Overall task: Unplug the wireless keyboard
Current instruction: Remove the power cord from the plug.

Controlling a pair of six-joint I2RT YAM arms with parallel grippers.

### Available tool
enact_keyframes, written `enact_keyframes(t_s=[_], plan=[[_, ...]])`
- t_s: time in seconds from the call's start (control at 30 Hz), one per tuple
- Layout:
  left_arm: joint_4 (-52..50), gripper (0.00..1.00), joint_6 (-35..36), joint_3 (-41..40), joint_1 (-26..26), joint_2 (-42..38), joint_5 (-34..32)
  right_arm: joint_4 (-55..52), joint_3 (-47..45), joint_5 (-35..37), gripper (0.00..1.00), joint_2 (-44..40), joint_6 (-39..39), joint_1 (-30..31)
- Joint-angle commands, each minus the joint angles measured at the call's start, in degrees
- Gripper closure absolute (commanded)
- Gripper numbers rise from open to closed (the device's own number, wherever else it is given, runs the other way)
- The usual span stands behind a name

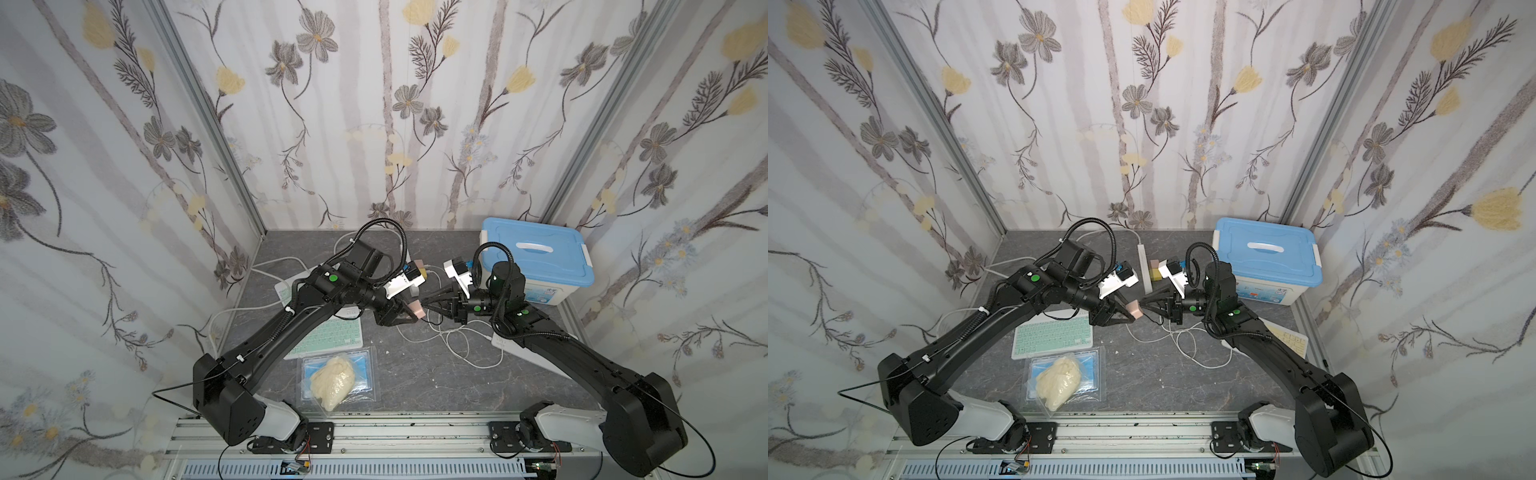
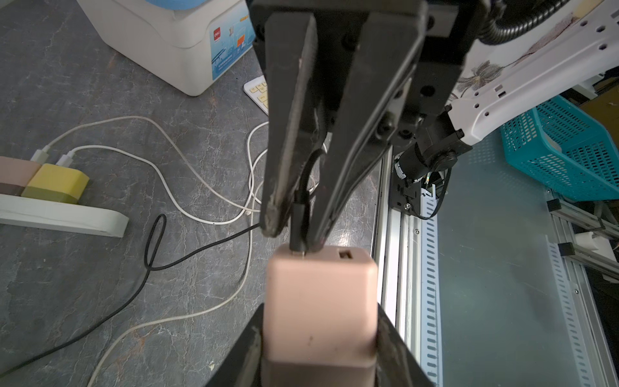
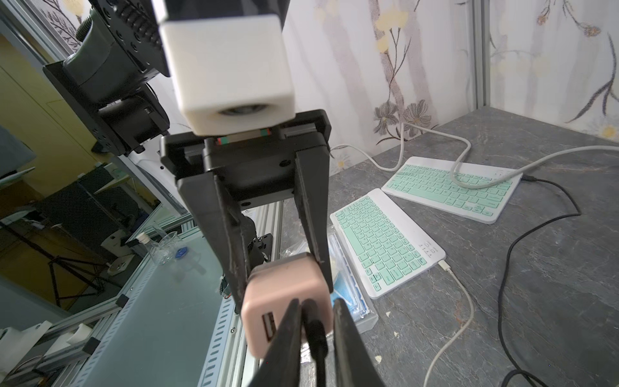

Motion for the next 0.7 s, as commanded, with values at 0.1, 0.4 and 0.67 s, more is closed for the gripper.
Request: enact_keyframes(t_s=[0.1,0.4,0.67], plan=[[2.2,1.00,0.9,-0.1,0.0,0.1,3.3,1.6,0.7,1.4,0.89,0.8,-1.1,0.1],[3.5,1.00,0.8,-1.1,0.0,-0.6,1.6,0.2,0.2,5.3,1.00,0.2,-2.2,-0.2],[5.7,1.00,-0.4,-2.5,0.1,-1.4,-2.0,3.4,-0.8,5.0,1.00,0.0,-0.4,-0.9]])
